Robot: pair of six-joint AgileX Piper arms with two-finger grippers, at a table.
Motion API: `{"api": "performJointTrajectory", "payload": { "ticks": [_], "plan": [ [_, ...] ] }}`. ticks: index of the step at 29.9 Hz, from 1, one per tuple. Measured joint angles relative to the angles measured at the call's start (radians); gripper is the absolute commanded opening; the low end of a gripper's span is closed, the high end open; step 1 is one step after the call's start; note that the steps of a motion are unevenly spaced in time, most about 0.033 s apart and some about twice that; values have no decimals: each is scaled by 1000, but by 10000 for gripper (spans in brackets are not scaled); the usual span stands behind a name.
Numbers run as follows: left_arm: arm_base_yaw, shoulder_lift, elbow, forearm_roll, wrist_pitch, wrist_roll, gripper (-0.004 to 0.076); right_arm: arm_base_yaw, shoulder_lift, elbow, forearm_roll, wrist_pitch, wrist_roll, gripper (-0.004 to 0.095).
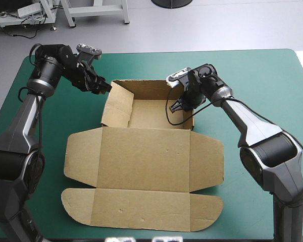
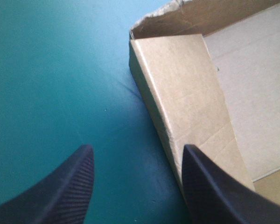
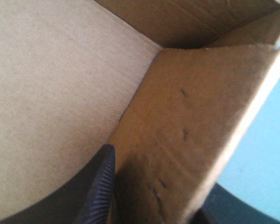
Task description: Fold the box
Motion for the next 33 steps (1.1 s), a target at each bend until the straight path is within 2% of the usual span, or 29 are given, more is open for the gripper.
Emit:
{"api": "performJointTrajectory", "payload": {
  "ticks": [9,15,21,33],
  "plan": [
    [0,-207,-8,0,8,-54,410,-2,11,-78,-14,42,0,351],
    [0,-361,-18,22,9,-55,410,-2,12,-174,-18,109,-3,351],
    [0,-411,-18,45,9,-55,410,-2,12,-251,-20,162,20,351],
    [0,-583,-18,27,10,-55,377,-2,-70,-323,-26,172,39,350]
  ]
}}
